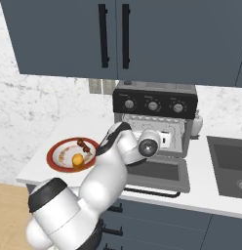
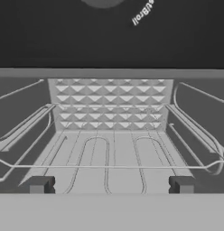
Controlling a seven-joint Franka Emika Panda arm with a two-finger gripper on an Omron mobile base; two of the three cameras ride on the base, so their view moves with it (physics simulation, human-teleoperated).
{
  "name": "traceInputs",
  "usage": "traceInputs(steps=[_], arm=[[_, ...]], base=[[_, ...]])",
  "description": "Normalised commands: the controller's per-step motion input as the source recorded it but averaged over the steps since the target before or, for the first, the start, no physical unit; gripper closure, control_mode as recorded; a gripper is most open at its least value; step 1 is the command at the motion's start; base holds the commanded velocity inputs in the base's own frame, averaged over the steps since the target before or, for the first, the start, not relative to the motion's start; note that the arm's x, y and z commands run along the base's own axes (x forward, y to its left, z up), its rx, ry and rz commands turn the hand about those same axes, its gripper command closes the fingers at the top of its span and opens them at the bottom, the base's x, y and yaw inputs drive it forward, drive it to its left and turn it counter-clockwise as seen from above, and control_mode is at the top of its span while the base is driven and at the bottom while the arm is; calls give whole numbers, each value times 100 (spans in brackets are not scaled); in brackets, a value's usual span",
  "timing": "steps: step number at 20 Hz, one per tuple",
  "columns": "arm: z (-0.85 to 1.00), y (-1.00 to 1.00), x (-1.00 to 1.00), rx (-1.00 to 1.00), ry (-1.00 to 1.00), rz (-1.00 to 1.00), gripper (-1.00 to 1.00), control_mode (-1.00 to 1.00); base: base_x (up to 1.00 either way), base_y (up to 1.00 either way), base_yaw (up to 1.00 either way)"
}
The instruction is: Pick up the kebab skewer and baguette bread, and place them inside the toaster oven. Close the toaster oven door and start by setting the timer.
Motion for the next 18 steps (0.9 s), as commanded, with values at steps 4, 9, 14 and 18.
traceInputs(steps=[4, 9, 14, 18], arm=[[-6, 0, 39, 0, 0, 0, -100, -100], [-2, 0, 54, 0, 0, 0, -100, -100], [-47, 0, 8, 0, 0, 0, -100, -100], [-4, 0, 27, 0, 0, 0, -100, -100]], base=[[0, 0, 0], [0, 0, 0], [0, 0, 0], [0, 0, 0]])
